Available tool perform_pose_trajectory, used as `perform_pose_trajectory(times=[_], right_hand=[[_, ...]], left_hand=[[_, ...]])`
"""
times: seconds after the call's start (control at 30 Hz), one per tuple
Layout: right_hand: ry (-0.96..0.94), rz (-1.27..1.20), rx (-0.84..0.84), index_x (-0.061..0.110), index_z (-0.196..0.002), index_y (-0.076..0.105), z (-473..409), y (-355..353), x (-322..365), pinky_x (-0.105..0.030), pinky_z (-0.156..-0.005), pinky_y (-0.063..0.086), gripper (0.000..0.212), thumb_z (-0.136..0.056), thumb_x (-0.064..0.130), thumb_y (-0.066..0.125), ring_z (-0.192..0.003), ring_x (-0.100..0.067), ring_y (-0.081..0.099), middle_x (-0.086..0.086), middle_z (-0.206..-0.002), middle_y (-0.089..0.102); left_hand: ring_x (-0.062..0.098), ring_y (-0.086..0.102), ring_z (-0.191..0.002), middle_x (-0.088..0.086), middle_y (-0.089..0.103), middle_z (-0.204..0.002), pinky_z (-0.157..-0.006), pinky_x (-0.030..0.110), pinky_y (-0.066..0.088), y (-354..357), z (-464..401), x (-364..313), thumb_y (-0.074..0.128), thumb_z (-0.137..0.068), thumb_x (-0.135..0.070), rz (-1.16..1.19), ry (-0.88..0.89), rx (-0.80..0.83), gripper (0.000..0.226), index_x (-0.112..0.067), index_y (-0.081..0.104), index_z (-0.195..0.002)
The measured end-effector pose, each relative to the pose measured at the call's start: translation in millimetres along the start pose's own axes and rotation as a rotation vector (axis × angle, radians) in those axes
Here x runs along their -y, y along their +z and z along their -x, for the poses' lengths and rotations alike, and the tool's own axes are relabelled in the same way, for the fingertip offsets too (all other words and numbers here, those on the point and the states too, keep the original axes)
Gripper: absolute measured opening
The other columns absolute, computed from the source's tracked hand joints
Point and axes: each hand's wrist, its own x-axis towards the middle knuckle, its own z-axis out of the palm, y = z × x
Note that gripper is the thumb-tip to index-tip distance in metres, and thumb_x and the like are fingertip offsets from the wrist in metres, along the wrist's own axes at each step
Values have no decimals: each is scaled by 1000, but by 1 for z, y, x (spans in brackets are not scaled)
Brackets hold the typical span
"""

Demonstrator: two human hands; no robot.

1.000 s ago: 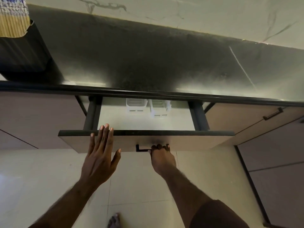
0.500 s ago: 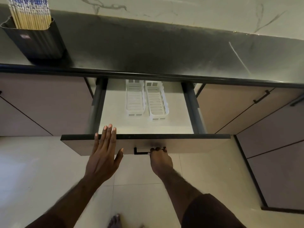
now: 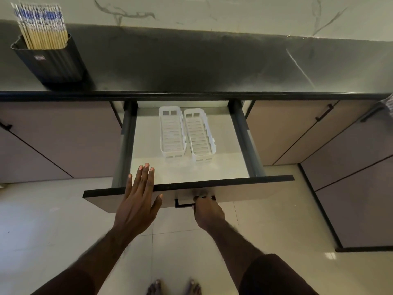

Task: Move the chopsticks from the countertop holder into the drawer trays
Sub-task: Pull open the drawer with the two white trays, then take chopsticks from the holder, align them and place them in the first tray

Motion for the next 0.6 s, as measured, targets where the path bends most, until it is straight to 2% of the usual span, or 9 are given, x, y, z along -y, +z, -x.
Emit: perform_pose_trajectory(times=[0.13, 0.27, 0.4, 0.5, 0.6], right_hand=[[-92, -112, -51, 14, -113, 66, 19, -36, 19, -37, -82, 53, 25, -95, 25, 53, -102, -31, 64, -10, -110, 69], [-192, -305, -86, 15, -102, 72, 33, -90, 48, -36, -76, 57, 32, -95, 38, 51, -80, -24, 68, -6, -94, 73], [-250, -334, -236, 20, -108, 72, 31, -140, 75, -35, -83, 55, 32, -94, 43, 54, -89, -20, 68, -3, -102, 74], [-305, -321, -334, 20, -109, 72, 26, -171, 104, -36, -85, 56, 31, -95, 41, 55, -90, -17, 67, -1, -106, 74], [-353, -277, -411, 20, -106, 73, 20, -197, 145, -35, -83, 57, 30, -94, 41, 56, -87, -16, 67, -1, -102, 75]], left_hand=[[27, -3, -148, 11, -5, -159, -118, 50, 4, -16, -3, -6, 19, -95, -53, 22, 9, -5, 75, -8, -4, -150], [25, -4, -149, 11, -4, -160, -120, 47, 1, -44, -15, -13, 16, -96, -53, 51, 10, -79, 74, -8, -5, -150], [21, -8, -149, 12, -3, -160, -120, 37, -9, -84, -28, -12, 22, -97, -48, 60, 14, -182, 72, -7, -3, -151], [24, -6, -149, 12, -5, -160, -120, 43, -3, -121, -38, -1, 20, -95, -51, 76, -7, -258, 73, -7, -1, -151], [21, -8, -148, 8, -8, -160, -120, 42, -4, -160, -46, 21, 18, -94, -52, 104, -6, -340, 74, -9, -3, -150]])
